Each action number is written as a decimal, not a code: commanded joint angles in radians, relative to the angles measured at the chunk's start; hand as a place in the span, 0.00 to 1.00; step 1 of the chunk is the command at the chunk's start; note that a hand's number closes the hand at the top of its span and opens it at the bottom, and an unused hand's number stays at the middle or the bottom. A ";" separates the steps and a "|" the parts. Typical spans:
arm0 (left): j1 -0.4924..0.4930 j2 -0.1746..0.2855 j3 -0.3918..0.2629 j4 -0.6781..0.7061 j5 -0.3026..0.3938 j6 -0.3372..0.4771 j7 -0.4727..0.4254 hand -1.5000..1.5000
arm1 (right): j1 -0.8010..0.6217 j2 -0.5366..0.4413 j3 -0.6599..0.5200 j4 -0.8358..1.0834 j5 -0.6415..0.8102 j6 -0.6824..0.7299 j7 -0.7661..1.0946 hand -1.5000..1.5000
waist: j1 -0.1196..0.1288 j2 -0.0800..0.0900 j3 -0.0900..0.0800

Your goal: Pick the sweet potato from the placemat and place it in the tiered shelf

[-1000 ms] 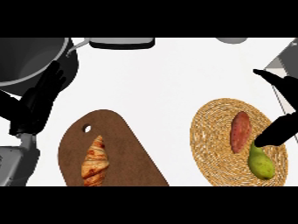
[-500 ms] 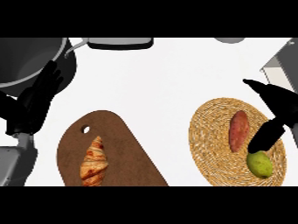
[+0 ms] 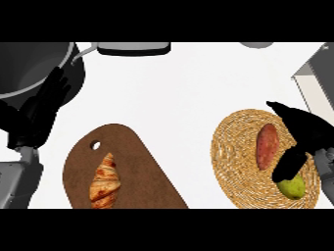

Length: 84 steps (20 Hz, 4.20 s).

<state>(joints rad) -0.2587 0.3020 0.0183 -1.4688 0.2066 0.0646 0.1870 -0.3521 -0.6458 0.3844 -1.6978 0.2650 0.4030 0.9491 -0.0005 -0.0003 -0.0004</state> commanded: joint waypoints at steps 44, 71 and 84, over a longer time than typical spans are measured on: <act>-0.025 -0.090 0.076 -0.018 -0.096 -0.055 0.050 0.50 | 0.002 0.636 0.137 0.242 0.679 -0.257 -0.096 1.00 | 0.017 0.002 0.000; 0.009 -0.083 0.094 -0.048 -0.096 -0.064 0.059 0.50 | -0.317 0.545 -0.226 -0.462 0.828 -0.051 0.268 1.00 | -0.015 -0.005 0.000; 0.051 -0.095 0.083 -0.089 -0.105 -0.068 0.055 0.50 | -0.257 0.349 -0.755 -0.458 0.592 -0.005 0.092 1.00 | -0.009 -0.004 0.001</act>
<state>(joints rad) -0.2345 0.2139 0.1103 -1.5289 0.1047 -0.0022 0.2383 -0.6301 -0.2436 -0.2173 -2.1624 0.9365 0.3472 1.0065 -0.0129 -0.0041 -0.0001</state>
